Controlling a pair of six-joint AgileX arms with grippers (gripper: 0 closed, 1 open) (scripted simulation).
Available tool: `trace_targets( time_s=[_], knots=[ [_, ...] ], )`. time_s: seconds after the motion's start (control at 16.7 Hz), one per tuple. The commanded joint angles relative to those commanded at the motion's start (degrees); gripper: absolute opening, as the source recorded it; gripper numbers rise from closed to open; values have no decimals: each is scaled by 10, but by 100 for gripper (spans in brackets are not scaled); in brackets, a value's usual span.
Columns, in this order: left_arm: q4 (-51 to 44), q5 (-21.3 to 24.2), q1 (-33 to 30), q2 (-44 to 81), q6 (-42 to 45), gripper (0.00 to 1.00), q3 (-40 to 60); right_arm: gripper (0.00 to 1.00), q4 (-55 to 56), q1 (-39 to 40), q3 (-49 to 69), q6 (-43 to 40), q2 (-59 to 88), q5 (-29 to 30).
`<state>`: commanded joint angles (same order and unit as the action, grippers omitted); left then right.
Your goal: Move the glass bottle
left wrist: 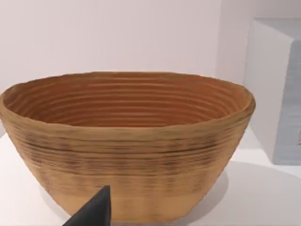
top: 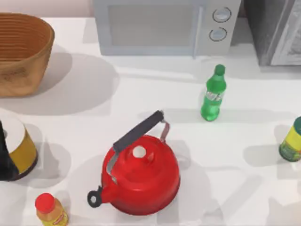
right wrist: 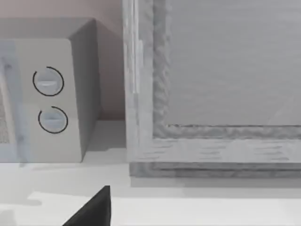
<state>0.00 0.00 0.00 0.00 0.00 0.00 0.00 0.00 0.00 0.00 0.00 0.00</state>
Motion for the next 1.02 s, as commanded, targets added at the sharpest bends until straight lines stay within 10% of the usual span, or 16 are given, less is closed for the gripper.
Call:
trace_targets(
  time_s=[0.48, 1.02],
  knots=[
    [0, 0, 0, 0, 0, 100, 0, 100, 114, 2, 72, -19, 121, -67],
    [0, 0, 0, 0, 0, 100, 0, 100, 410, 45, 198, -73, 630, -256]
  ],
)
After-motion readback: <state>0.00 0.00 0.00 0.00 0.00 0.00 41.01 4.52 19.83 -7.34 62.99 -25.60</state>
